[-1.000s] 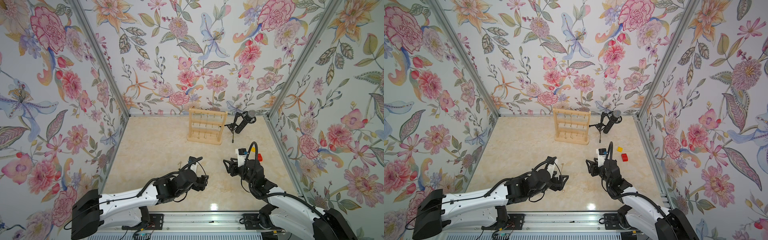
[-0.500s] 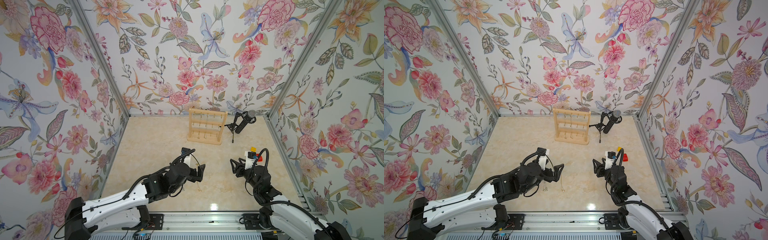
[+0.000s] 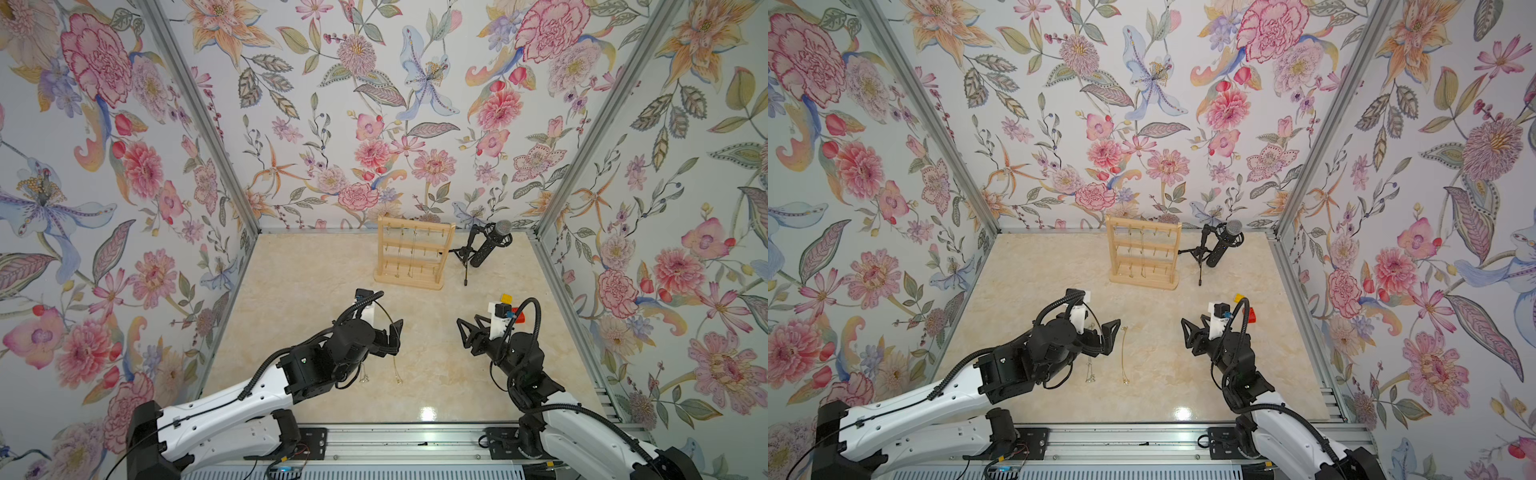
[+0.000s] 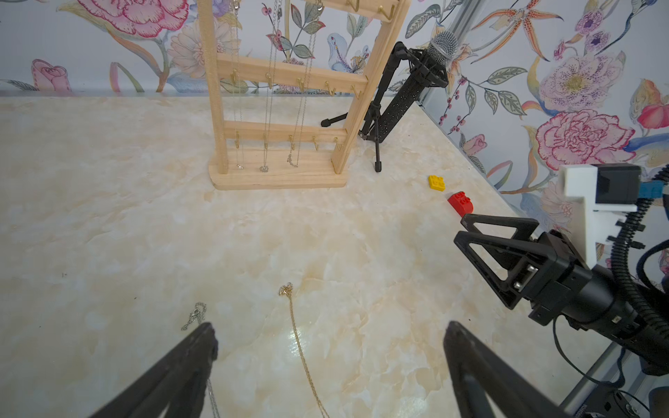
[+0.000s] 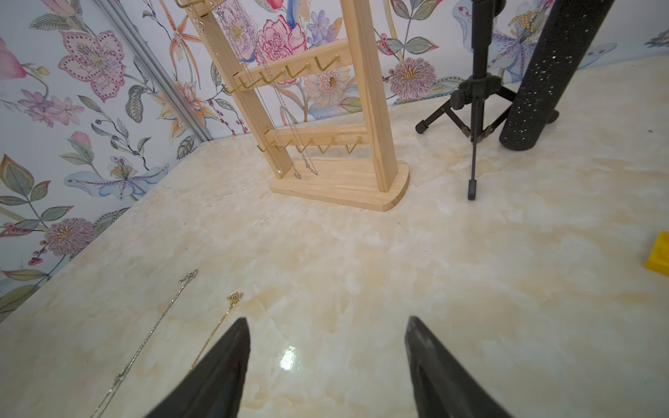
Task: Take the necklace off the jewelry display stand
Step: Place the necklace at the center of the board, then take off the necklace from the stand.
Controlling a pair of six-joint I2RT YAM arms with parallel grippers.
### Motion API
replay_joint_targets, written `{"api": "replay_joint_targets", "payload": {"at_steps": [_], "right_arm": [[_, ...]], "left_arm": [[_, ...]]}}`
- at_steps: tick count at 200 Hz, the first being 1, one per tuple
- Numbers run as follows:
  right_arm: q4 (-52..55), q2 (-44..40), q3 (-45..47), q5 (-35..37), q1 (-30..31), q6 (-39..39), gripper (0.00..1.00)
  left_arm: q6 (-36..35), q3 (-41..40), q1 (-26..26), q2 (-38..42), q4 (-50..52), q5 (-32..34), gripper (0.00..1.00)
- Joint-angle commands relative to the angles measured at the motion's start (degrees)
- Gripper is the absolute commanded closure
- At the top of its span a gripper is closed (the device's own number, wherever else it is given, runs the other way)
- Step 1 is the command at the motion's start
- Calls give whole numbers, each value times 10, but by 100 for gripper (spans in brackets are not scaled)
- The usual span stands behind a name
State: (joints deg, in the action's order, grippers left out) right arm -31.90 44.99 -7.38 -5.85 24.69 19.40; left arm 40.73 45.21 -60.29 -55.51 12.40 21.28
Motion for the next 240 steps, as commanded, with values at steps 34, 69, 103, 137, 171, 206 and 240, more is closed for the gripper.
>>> {"api": "replay_joint_targets", "payload": {"at_steps": [34,69,103,137,171,206,240], "right_arm": [[38,-100,-17,-82,-11,-7,28],[92,-99,-83,-165,-36,-2,32],[113,-14,-172,-234,-55,0,40],[110,92,-263,-263,-56,9,45],[135,192,-357,-267,-53,23,52],[140,278,-428,-241,-44,58,57],[143,353,-497,-213,-19,72,59]], "left_arm": [[-54,9,80,-17,-50,-49,1],[-73,0,119,-56,-95,-63,1],[-84,-23,129,-104,-167,-69,1],[-114,-32,132,-146,-190,-41,1],[-136,-79,142,-138,-248,-46,1],[-140,-124,158,-138,-295,-60,1],[-158,-142,164,-140,-338,-110,1]]}}
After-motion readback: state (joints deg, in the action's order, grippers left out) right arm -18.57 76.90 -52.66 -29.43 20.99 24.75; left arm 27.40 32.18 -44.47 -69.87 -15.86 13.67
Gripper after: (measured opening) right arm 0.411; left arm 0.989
